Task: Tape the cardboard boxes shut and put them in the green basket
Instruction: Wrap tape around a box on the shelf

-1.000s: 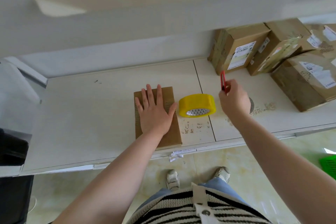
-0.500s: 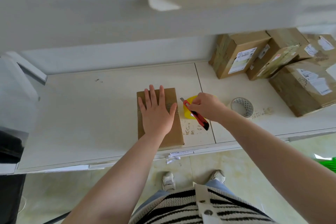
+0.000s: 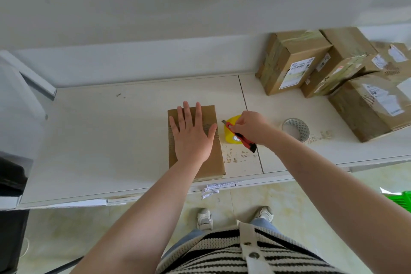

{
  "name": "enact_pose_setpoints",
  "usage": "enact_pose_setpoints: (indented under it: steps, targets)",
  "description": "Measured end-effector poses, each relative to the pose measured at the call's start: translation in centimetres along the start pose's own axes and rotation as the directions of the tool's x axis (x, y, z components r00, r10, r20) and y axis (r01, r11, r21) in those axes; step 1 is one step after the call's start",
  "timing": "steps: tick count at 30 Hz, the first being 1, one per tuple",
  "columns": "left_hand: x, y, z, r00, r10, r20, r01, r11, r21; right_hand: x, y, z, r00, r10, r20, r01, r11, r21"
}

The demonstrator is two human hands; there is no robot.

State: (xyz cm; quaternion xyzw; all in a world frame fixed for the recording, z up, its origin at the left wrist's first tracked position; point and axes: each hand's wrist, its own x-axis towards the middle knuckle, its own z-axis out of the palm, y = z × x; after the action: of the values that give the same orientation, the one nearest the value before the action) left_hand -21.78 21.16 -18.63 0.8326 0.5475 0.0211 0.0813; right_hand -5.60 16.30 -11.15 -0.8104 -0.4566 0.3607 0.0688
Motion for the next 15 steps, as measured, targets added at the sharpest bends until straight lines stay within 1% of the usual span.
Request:
enact_pose_setpoints:
  steps: [1,2,3,4,5,6,7,9,10,12,13,15]
  targets:
    - [0.0,0.0,0.0,1.000,0.000,-0.001,0.000,1.000,-0.002,-0.1,0.4,0.2,0.997,-0.003,-0.074,0.011,0.995,0.098]
    - [-0.1,0.0,0.0,1.000,0.001,-0.001,-0.001,1.000,-0.005,-0.3,1.2,0.3,0.985,0.019,-0.173,0.026,0.967,0.252]
    - [-0.1,0.0,0.0,1.000,0.003,0.000,-0.003,1.000,-0.005,-0.5,2.2,0.1,0.958,0.078,-0.277,0.049,0.904,0.425]
    - [-0.1,0.0,0.1,1.000,0.005,0.000,-0.005,1.000,-0.001,-0.8,3.4,-0.2,0.914,0.161,-0.373,0.082,0.826,0.557]
    - [-0.1,0.0,0.1,1.000,0.006,0.001,-0.006,1.000,0.003,-0.9,5.0,-0.6,0.868,0.240,-0.434,0.099,0.774,0.626]
    - [-0.1,0.0,0.1,1.000,0.007,0.002,-0.007,1.000,0.005,-0.9,6.7,-0.8,0.837,0.295,-0.461,0.081,0.766,0.638]
    - [-0.1,0.0,0.2,1.000,0.006,0.000,-0.006,1.000,0.005,-0.9,8.2,-0.8,0.829,0.326,-0.455,0.032,0.784,0.620]
    - [0.0,0.1,0.3,1.000,0.003,-0.003,-0.003,1.000,0.003,-0.5,10.5,-0.2,0.861,0.345,-0.375,-0.093,0.830,0.550]
    - [0.0,0.1,0.3,1.000,0.002,-0.002,-0.002,1.000,0.003,-0.2,11.4,0.4,0.882,0.337,-0.330,-0.137,0.852,0.505]
    - [0.0,0.1,0.2,1.000,0.000,0.002,0.000,1.000,0.007,0.2,12.0,1.5,0.903,0.313,-0.293,-0.197,0.910,0.365]
    - [0.0,0.2,0.2,1.000,-0.002,0.004,0.002,1.000,0.009,0.5,11.8,1.9,0.902,0.304,-0.306,-0.219,0.934,0.281]
    - [0.0,0.2,0.1,1.000,-0.001,0.003,0.001,1.000,0.009,1.0,10.6,1.8,0.875,0.276,-0.397,-0.241,0.961,0.135]
